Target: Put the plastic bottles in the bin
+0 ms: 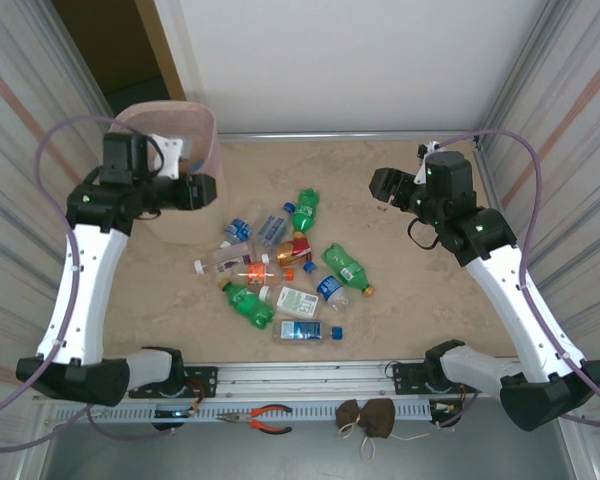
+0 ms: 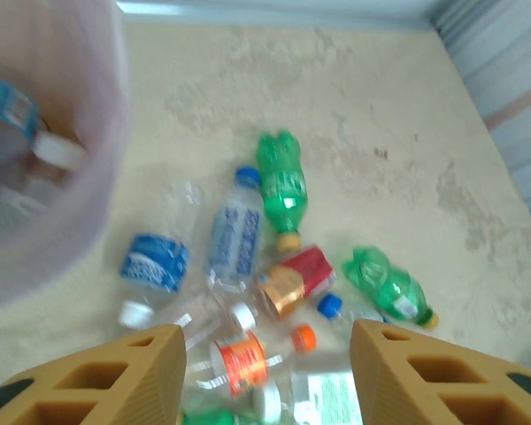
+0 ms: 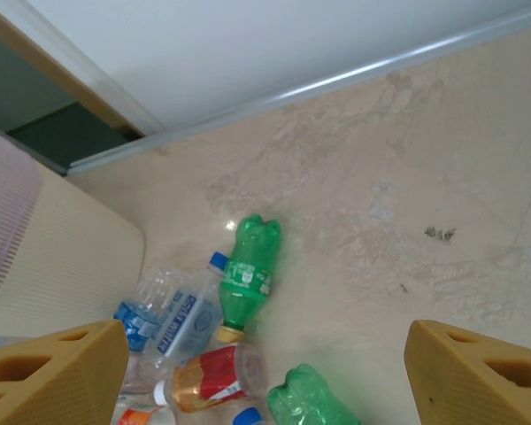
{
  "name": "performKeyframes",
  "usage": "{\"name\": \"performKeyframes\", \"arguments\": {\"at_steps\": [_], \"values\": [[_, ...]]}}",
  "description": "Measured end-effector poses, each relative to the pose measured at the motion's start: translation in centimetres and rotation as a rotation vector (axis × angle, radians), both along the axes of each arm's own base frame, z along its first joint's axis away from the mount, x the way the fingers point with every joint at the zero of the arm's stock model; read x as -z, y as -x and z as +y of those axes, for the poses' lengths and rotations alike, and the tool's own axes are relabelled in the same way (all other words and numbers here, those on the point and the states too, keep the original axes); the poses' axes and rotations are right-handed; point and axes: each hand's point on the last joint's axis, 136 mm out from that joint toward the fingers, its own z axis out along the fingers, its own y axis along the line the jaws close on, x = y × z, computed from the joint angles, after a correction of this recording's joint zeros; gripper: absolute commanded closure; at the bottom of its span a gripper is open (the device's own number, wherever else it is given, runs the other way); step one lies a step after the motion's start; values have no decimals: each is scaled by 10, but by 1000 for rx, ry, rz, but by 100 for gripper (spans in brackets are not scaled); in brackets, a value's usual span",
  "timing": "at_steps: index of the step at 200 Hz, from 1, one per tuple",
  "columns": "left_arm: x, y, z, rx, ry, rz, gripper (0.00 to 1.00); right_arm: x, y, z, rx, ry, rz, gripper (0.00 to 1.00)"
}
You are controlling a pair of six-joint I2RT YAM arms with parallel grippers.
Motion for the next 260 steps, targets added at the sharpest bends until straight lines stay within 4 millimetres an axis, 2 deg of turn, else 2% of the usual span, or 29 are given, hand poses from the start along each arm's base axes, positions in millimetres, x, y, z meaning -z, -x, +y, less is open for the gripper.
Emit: {"name": "performKeyframes", "arguments": {"at_steps": [24,69,103,131,192,260], "values": [[36,27,-9,-38,22,107,46,11,1,-2,3,8,25,20],[125,65,3,-220,94,318,49,22,3,-5,6,11,47,20],[187,74,12,-366,183,465,52,23,3,-3,-9,1,52,21],[224,75,16,-456,269,549,52,23,4,-1,-18,-5,54,21],[264,66,24,-542,376,635,52,22,4,0,-21,-7,53,21],[284,58,21,-537,431,675,51,22,4,0,-21,-7,54,22]]}}
